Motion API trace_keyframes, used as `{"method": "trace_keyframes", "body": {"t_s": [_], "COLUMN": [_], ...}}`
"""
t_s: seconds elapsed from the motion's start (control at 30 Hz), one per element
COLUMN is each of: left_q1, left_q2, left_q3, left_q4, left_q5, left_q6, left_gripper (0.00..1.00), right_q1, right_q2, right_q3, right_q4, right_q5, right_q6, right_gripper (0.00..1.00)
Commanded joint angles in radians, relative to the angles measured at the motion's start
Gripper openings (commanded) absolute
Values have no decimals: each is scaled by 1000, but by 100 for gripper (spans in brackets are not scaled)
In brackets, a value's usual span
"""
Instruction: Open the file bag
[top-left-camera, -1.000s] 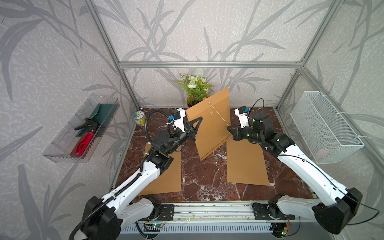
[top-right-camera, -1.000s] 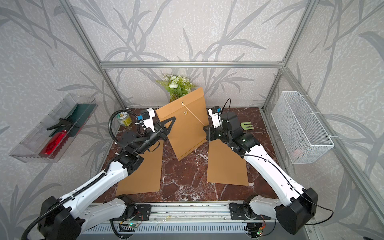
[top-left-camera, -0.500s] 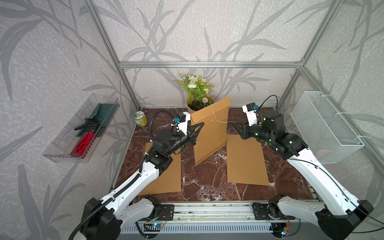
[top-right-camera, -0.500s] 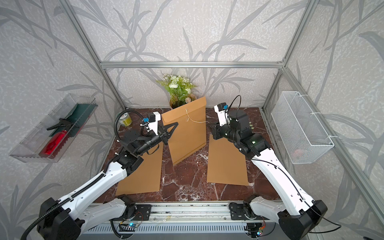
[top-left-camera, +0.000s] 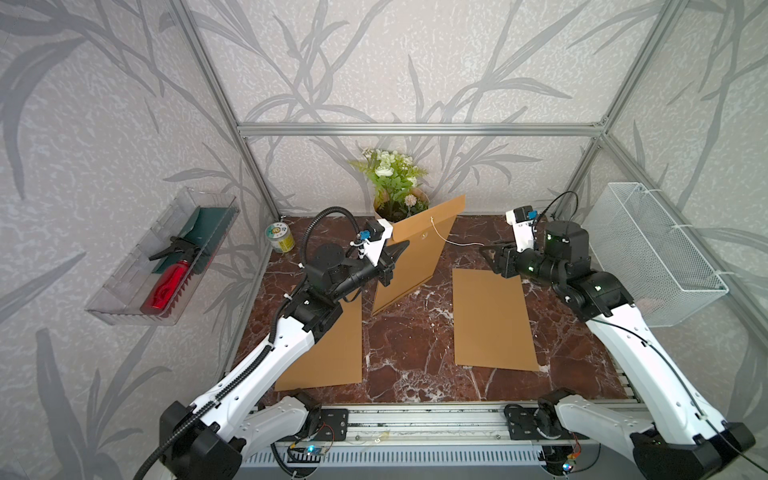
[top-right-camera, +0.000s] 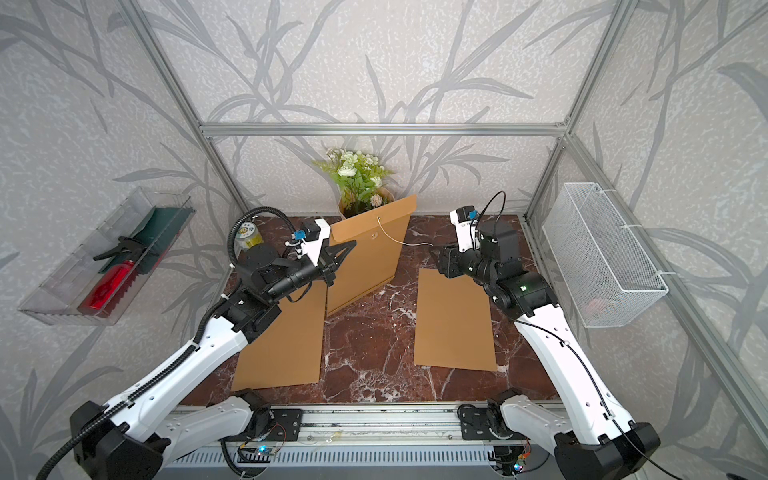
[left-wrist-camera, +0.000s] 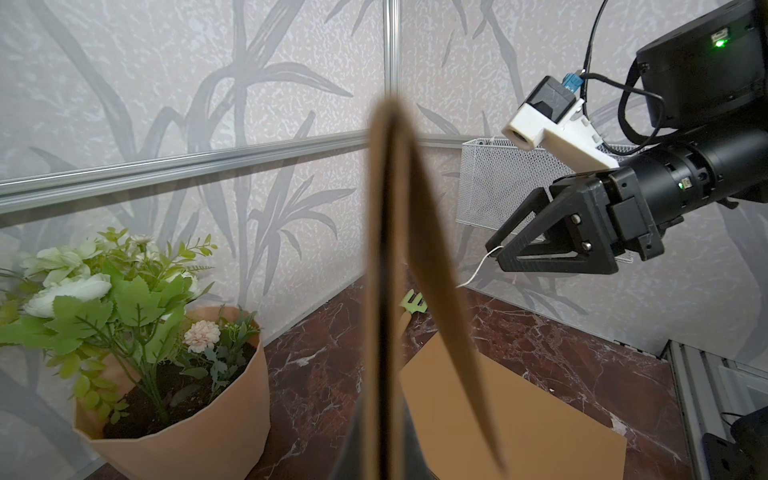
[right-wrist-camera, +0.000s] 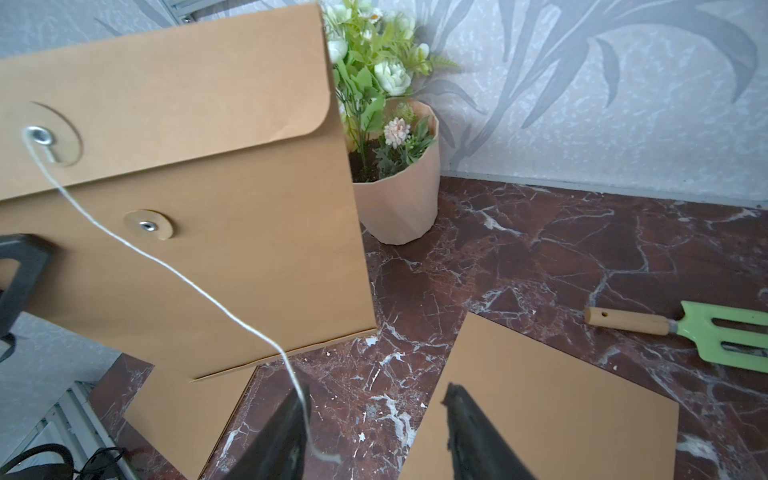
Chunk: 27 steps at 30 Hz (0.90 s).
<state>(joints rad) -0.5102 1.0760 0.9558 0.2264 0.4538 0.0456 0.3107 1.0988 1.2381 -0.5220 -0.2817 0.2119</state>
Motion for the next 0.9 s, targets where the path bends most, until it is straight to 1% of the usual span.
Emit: {"method": "trace_keyframes", "body": {"t_s": [0.0,0.2,0.3,0.4,0.6,0.87], "left_q1": [4,6,6,6,7,9], "left_q2": [-1,-7,-10,-22,-46,-60], "left_q3": [50,73,84,86,99,139], "left_q4": [-42,-61,-71,-76,-90,-128], "left_q5": [-3,-12,-4,-19,-41,-65], "left_q6": [86,103,103,106,122,161], "left_gripper": [0,0,0,0,0,0], "right_q1": [-36,-76,-79,-83,-96,-99], "right_q2": [-10,-6,-8,3,21,69], "right_q3": [-23,-56,-81,-93,-125,-126], "right_q4": [-1,21,63,73,100,131], "right_q5": [-43,-58,-87,-85,-96,-98], "right_q6": [-9,-17,-13,-14,-13,-19], "right_gripper": [56,61,62,64,65,67]}}
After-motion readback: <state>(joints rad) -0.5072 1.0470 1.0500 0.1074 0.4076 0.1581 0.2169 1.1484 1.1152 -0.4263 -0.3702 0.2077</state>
